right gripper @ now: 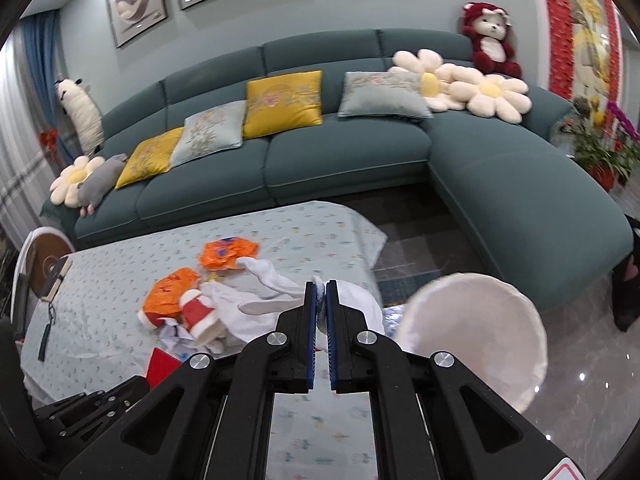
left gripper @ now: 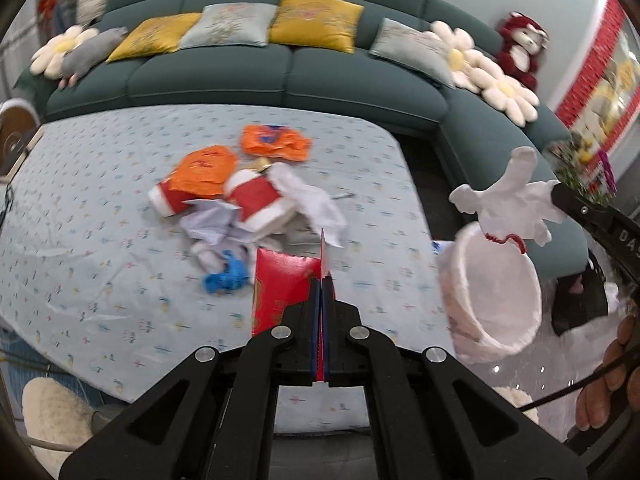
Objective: Collect trash
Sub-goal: 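Carry the red box and white tissue to the white bin and release both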
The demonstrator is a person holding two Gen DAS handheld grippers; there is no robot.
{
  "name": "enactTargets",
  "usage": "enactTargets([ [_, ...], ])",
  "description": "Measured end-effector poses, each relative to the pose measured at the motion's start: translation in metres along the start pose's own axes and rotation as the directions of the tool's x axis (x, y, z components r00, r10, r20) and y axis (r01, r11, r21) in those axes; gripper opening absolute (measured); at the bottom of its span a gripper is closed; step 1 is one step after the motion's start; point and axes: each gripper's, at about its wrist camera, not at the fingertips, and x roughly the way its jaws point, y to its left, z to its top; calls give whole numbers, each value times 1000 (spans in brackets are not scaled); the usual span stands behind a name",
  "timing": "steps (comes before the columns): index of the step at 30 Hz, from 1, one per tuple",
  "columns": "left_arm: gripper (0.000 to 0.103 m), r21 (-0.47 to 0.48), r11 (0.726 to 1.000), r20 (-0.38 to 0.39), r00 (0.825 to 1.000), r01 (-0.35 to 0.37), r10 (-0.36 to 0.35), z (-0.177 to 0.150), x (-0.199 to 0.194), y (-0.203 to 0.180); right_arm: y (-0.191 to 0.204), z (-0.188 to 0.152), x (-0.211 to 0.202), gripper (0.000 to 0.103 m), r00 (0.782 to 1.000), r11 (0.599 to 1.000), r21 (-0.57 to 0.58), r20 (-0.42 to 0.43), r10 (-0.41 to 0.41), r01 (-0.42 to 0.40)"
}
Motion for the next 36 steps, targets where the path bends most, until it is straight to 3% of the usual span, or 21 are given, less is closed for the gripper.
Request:
enactTargets([
  [17, 0, 178, 974, -54, 989, 142, -134, -6, 25, -127, -117, -34, 1, 5, 989, 979, 144, -44, -139, 144],
  [23, 0, 223, 953, -85, 978, 204, -190, -4, 41, -169, -144, -45, 12, 5, 983, 968, 175, -74, -169, 179],
  [36, 1, 242, 924, -151, 952, 296, -265, 5, 76, -224, -176, -51, 28, 9, 976, 953, 218, -105, -192, 211],
])
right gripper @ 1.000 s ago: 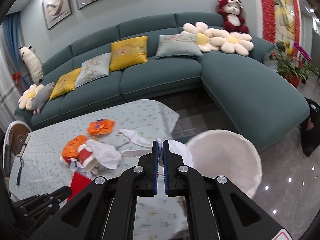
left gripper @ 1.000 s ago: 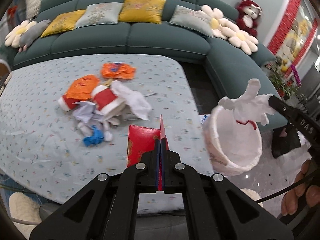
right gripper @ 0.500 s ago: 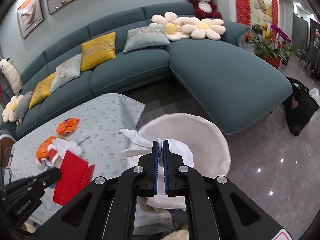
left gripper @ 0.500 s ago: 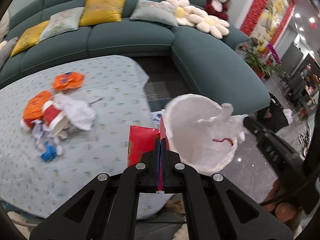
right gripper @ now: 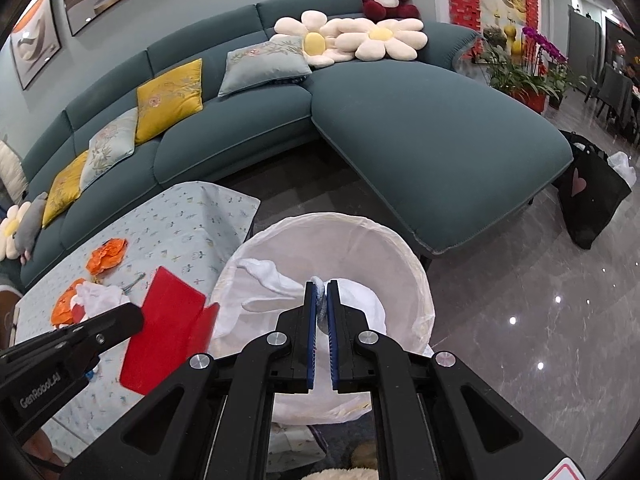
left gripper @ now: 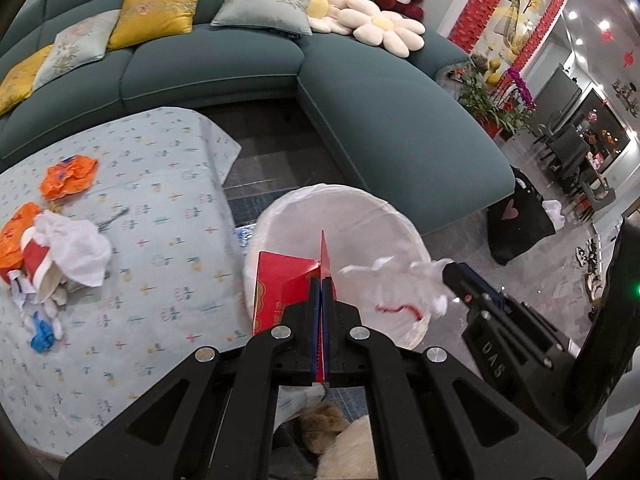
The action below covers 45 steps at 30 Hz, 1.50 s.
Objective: Collect trash
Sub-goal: 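Carry the red box and white tissue to the white bin and release both, then return both grippers open to the trash pile on the table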
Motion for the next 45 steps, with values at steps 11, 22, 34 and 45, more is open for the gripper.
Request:
enactTargets([
  [11, 32, -46, 998, 16, 999, -39, 40, 0, -2, 12, -2, 1, -9, 41, 1000, 1000, 4, 24, -20, 20],
  [22, 52, -151, 978, 61, 986, -146, 157, -19, -42, 71, 41, -3, -33, 57, 999, 998, -62, 48, 26, -23],
  [34, 63, -318, 913, 65, 955, -255, 289, -58, -89, 165, 117, -23, -51, 62, 995, 977, -193, 33, 95, -87],
  [45, 66, -420, 852, 20, 935, -313, 353, -95, -109, 240, 187, -50, -47, 64, 989, 942, -304, -24, 145, -146],
])
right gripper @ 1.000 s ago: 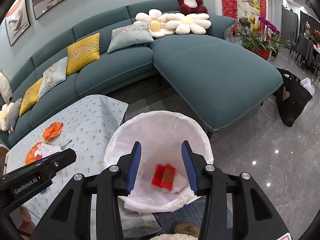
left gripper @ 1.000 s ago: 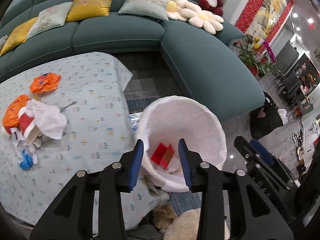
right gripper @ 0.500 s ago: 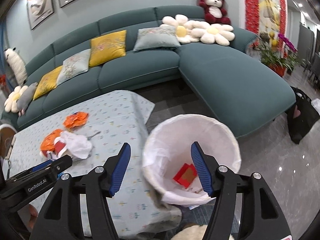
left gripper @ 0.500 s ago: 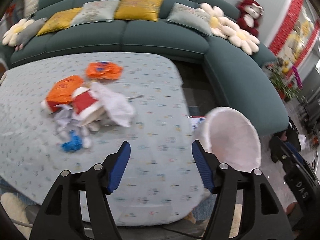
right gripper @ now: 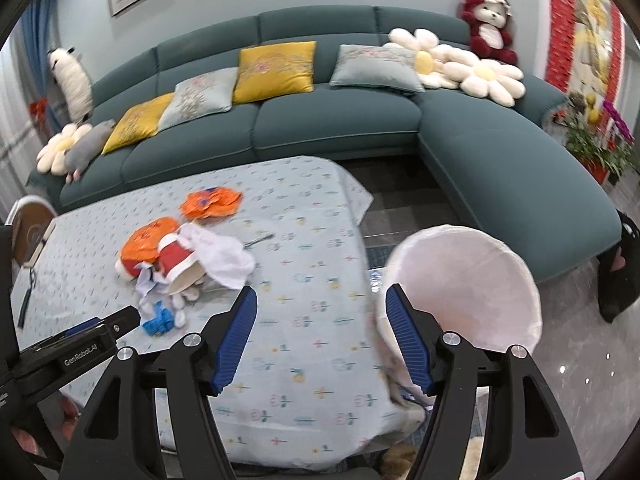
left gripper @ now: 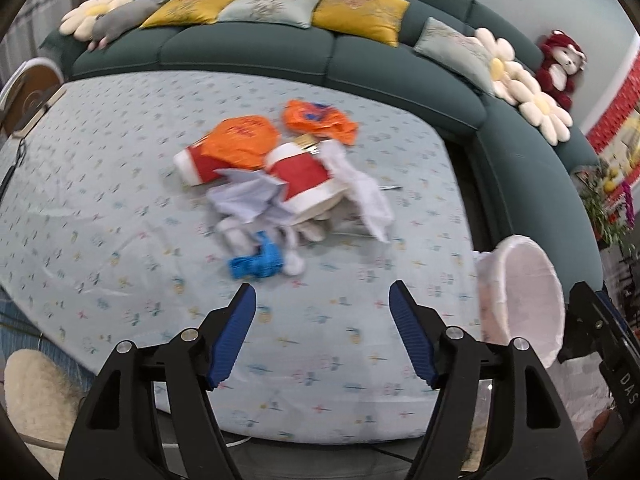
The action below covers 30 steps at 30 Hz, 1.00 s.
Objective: Collect trash
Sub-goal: 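Return both grippers open to the trash pile on the table, then grasp the blue strap with the left gripper while the right gripper grasps white tissue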
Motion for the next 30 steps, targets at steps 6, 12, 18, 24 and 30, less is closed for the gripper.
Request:
enactTargets([
  [6, 66, -45, 999, -38, 999, -28, 26, -1, 18, 33, 30, 3, 19, 64, 999, 999, -41, -27, 21, -22],
  [12, 66, -70, 997, -81, 996, -40, 34, 3, 44, 52, 52, 6, 47, 64, 997, 997, -66, -65, 30, -34],
  [18, 66, -90, 995, -130, 991, -40, 28, 9, 75, 64, 70, 10, 81, 64, 993, 996, -81, -109, 37, -46],
  [24, 60, -75, 997, -170, 985, -33, 19, 14, 101, 63, 83, 16, 110, 64, 989, 994, -90, -137, 50, -63],
  [30, 37, -54, 998, -199, 980, -17, 6, 16, 118, 58, 95, 24, 140, 64, 983, 992, -83, -169, 76, -91],
])
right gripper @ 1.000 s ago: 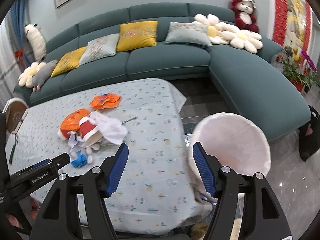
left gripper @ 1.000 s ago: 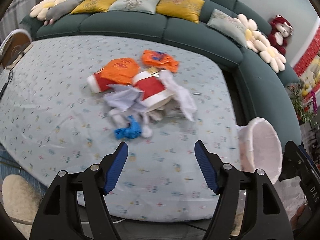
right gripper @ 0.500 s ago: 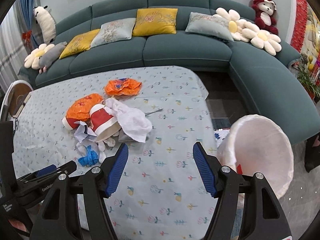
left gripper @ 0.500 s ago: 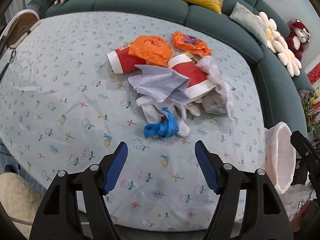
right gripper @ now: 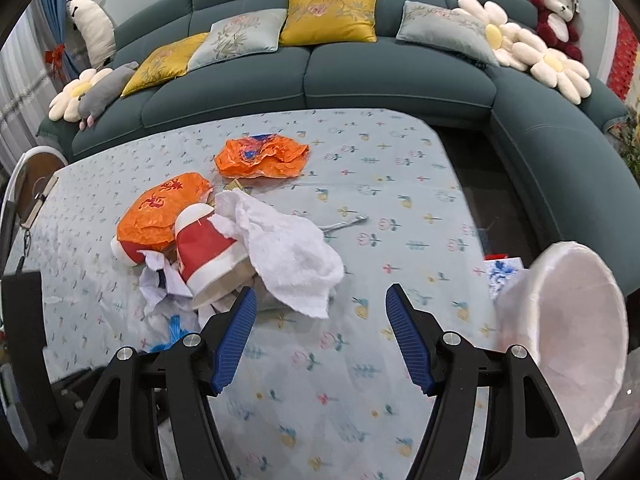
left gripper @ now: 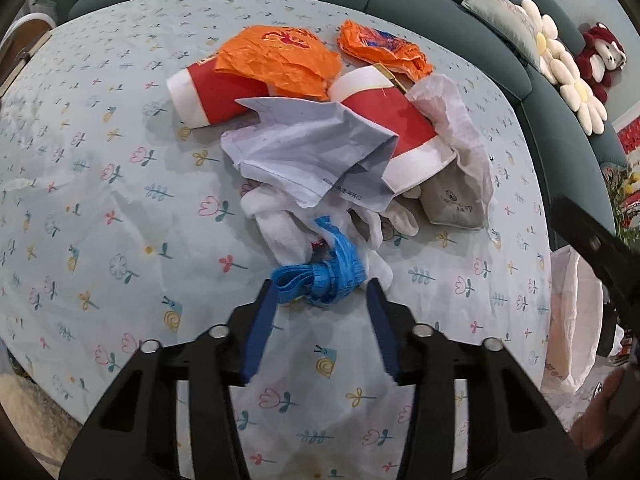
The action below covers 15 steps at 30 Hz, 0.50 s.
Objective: Collect trash
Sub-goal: 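Grasp the blue strap with the left gripper while the right gripper grasps white tissue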
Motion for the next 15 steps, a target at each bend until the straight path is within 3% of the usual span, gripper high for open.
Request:
enactTargets([
  [5, 12, -5, 1000, -12, 1000, 12, -12, 2, 3, 2, 11, 7, 21, 64, 1000, 1000, -10, -23, 15, -15],
  [10, 3, -7, 1000, -16, 1000, 15, -15, 0, 3, 4, 21, 9, 42, 60, 999, 999, -40, -49, 10, -12],
  [12, 0, -9, 1000, -15, 1000, 18, -18, 0, 0, 4, 23, 10, 49, 45, 997, 999, -50, -70, 12, -15],
  [14, 0, -15, 1000, -7, 1000, 24, -24, -1, -4, 5, 23, 10, 52, 16, 996, 998, -52, -85, 18, -22],
  [15, 0, -17, 1000, -5, 1000, 26, -26, -2, -6, 6, 21, 10, 51, 11, 996, 999, -48, -84, 20, -24],
])
